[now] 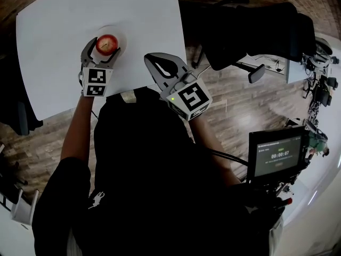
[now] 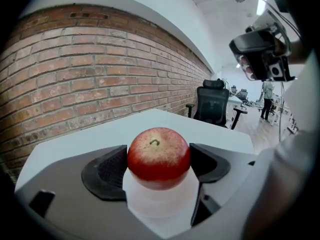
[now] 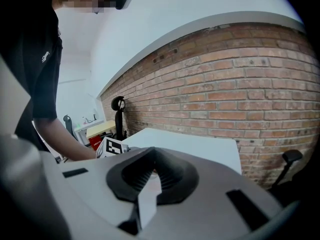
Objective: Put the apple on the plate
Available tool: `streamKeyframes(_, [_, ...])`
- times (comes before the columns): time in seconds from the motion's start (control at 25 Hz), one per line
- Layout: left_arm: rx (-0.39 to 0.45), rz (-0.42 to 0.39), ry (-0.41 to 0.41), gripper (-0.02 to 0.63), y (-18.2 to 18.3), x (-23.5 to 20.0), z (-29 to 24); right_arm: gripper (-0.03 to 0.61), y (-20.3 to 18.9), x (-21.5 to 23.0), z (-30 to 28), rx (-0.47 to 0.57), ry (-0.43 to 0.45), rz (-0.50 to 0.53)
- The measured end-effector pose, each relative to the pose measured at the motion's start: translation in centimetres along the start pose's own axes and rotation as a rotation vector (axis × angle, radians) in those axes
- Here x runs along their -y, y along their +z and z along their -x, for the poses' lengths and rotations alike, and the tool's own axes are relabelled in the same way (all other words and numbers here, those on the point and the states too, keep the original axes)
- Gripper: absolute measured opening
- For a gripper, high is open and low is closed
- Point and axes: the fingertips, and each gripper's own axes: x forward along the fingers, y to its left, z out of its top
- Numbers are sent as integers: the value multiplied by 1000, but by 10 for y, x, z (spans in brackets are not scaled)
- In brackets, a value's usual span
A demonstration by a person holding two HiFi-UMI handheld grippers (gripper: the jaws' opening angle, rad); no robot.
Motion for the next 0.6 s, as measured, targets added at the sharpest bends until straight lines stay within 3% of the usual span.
streamKeyframes(0.6, [-51, -93, -61, 393, -33, 9, -48, 3, -9, 23, 11, -20, -100, -37])
